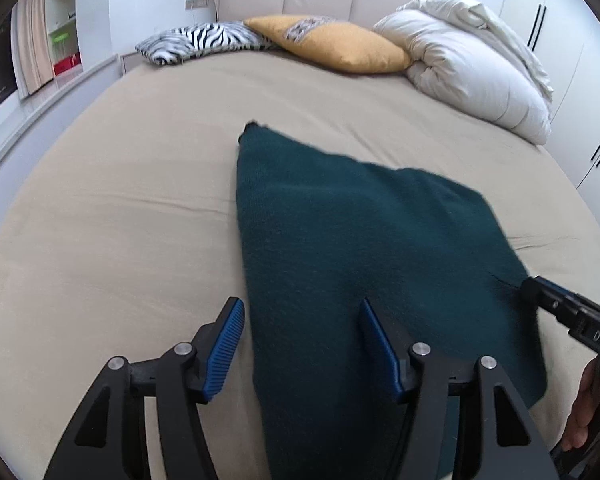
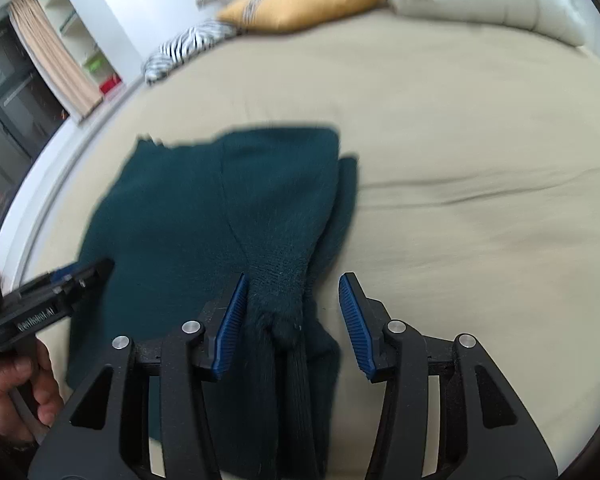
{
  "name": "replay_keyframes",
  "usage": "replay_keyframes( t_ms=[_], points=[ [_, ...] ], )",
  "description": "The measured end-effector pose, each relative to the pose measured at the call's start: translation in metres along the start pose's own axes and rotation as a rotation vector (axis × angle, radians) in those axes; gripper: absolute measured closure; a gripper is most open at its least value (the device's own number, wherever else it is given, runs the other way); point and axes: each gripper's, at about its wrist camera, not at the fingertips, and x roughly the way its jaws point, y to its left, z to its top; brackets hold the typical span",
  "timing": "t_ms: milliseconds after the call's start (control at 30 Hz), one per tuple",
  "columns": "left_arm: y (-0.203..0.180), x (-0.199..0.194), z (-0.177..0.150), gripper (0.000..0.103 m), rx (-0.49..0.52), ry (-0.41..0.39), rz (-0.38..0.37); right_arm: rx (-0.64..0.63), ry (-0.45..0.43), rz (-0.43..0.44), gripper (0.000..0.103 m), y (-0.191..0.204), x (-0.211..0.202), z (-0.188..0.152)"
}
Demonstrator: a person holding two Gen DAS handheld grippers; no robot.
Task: Fold small clothes
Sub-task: 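Release the sweater and lift both grippers away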
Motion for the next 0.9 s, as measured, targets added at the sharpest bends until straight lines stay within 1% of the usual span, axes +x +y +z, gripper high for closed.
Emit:
replay_keyframes(
  t_ms=[33, 100, 133, 167, 200, 267, 300, 333, 367, 400, 467, 533, 567, 600, 633, 667, 767, 800, 833, 867, 900],
  points=[
    [-0.002, -0.009, -0.002, 0.04, 0.0, -0.026, -0.004, -0.002, -0.029, -0.014, 0.058, -0.001, -0.011, -0.001],
    [-0.005, -0.038, -0.005, 0.036, -0.004, -0.114, -0.006, 0.002, -0.077, -0.022, 0.058, -0.005, -0.031, -0.001],
    [-0.005, -0.051, -0.007, 0.03, -0.004, -0.151, -0.001, 0.004, -0.104, -0.029, 0.058, -0.006, -0.043, -0.001],
    [-0.008, -0.068, -0.007, 0.023, 0.004, -0.207, 0.005, 0.003, -0.133, -0.03, 0.057, -0.007, -0.055, 0.001],
    [-0.012, -0.08, -0.006, 0.019, 0.014, -0.254, 0.014, -0.004, -0.174, -0.031, 0.057, -0.006, -0.07, 0.002],
    [-0.023, -0.114, -0.005, 0.003, 0.049, -0.371, 0.055, -0.027, -0.25, -0.049, 0.057, 0.0, -0.096, 0.005],
    [-0.03, -0.135, -0.005, 0.0, 0.071, -0.444, 0.084, -0.042, -0.286, -0.059, 0.057, 0.006, -0.106, 0.007],
    [-0.036, -0.148, -0.004, 0.0, 0.085, -0.496, 0.105, -0.06, -0.327, -0.074, 0.055, 0.011, -0.12, 0.009],
    [-0.042, -0.164, -0.005, 0.0, 0.1, -0.547, 0.122, -0.075, -0.368, -0.089, 0.049, 0.012, -0.137, 0.008],
    [-0.046, -0.176, -0.004, 0.0, 0.113, -0.584, 0.135, -0.099, -0.436, -0.114, 0.044, 0.018, -0.156, 0.008],
    [-0.054, -0.199, -0.003, 0.0, 0.132, -0.659, 0.172, -0.134, -0.553, -0.144, 0.015, 0.029, -0.185, 0.005],
    [-0.058, -0.217, -0.003, 0.0, 0.132, -0.707, 0.19, -0.167, -0.705, -0.171, 0.0, 0.041, -0.218, -0.003],
    [-0.057, -0.22, -0.001, 0.0, 0.121, -0.71, 0.196, -0.182, -0.775, -0.184, 0.0, 0.047, -0.231, -0.008],
    [-0.056, -0.225, -0.001, 0.0, 0.092, -0.679, 0.224, -0.204, -0.824, -0.187, 0.0, 0.054, -0.245, -0.01],
    [-0.053, -0.223, 0.001, 0.0, 0.083, -0.647, 0.244, -0.222, -0.834, -0.177, 0.0, 0.058, -0.251, -0.009],
    [-0.052, -0.221, 0.003, 0.0, 0.082, -0.619, 0.247, -0.237, -0.827, -0.159, 0.0, 0.061, -0.256, -0.009],
    [-0.045, -0.205, -0.002, 0.0, 0.076, -0.561, 0.251, -0.246, -0.751, -0.081, 0.0, 0.064, -0.256, -0.007],
    [-0.043, -0.194, -0.003, 0.0, 0.072, -0.505, 0.246, -0.236, -0.71, -0.052, 0.0, 0.062, -0.254, -0.009],
    [-0.042, -0.178, -0.007, 0.0, 0.067, -0.457, 0.235, -0.23, -0.675, -0.044, 0.0, 0.062, -0.247, -0.01],
    [-0.042, -0.165, -0.009, 0.0, 0.058, -0.411, 0.222, -0.224, -0.635, -0.056, 0.0, 0.062, -0.237, -0.011],
    [-0.039, -0.152, -0.012, 0.0, 0.041, -0.36, 0.207, -0.212, -0.58, -0.09, 0.0, 0.06, -0.224, -0.013]
  ],
)
